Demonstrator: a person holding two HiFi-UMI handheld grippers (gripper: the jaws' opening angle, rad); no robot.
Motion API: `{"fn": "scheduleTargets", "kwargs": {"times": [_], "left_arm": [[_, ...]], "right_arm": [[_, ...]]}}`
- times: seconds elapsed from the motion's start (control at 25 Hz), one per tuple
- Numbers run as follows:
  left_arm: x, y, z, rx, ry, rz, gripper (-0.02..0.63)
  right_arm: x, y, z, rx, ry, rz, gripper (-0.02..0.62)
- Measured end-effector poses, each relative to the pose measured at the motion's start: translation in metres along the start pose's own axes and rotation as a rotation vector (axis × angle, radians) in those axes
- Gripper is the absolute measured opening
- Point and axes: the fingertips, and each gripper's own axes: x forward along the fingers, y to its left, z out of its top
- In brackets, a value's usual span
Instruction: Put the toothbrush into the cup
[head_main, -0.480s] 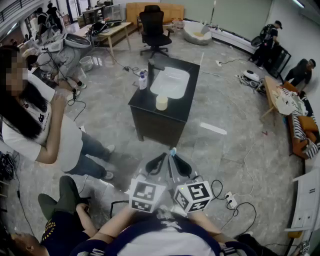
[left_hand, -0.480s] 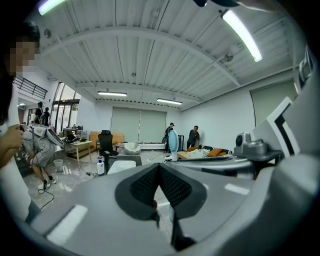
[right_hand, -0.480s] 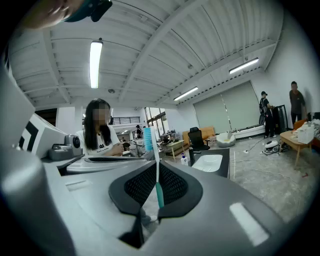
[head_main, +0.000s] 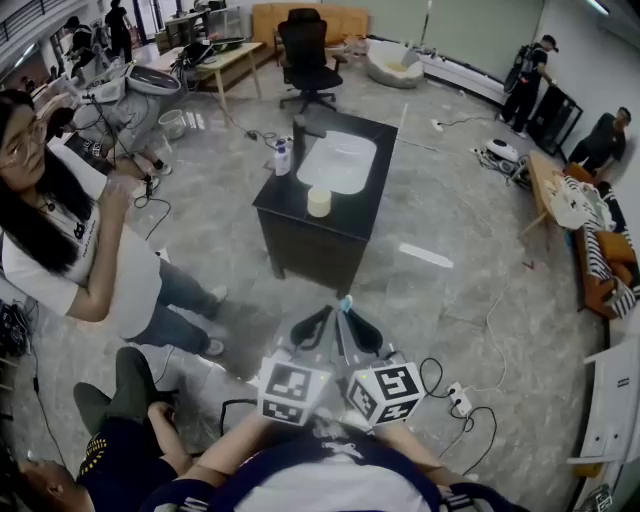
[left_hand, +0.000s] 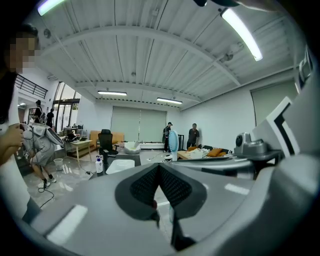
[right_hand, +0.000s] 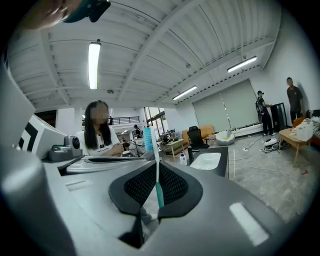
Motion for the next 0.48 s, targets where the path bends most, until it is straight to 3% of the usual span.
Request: {"fn": "scheduleTargets", "kwargs": {"times": [0.48], "left_arm": [[0.009, -0.011, -0.007, 0.003, -0.017, 0.022, 0.000]], "right_arm": [[-0.007, -0.014, -0.008, -0.009, -0.011, 0.060, 0.017]]}}
